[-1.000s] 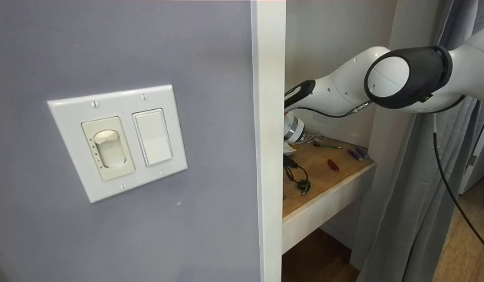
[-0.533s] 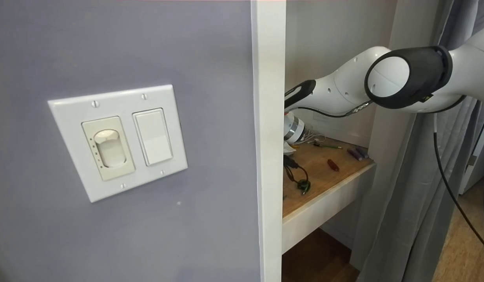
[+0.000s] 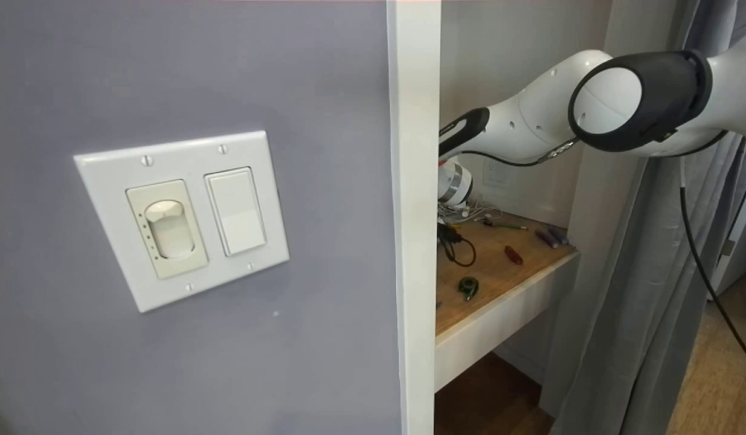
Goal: Move the book to the left
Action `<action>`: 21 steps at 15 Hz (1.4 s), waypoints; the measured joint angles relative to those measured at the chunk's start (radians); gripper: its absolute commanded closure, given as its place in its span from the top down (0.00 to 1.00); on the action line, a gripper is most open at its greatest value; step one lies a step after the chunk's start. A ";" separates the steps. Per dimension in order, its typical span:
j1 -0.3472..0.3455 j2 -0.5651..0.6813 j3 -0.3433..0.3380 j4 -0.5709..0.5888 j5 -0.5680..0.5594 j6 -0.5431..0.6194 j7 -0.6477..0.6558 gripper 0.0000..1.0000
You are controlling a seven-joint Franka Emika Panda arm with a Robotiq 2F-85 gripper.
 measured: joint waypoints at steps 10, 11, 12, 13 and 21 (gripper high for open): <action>0.036 -0.382 0.002 -0.370 -0.160 0.055 -0.214 0.62; 0.038 -0.426 0.003 -0.412 -0.176 0.071 -0.240 0.68; 0.039 -0.467 0.003 -0.451 -0.188 0.087 -0.270 0.74; 0.040 -0.508 0.004 -0.491 -0.200 0.107 -0.302 0.82; 0.010 -0.793 0.003 -0.804 -0.207 0.258 -0.574 1.00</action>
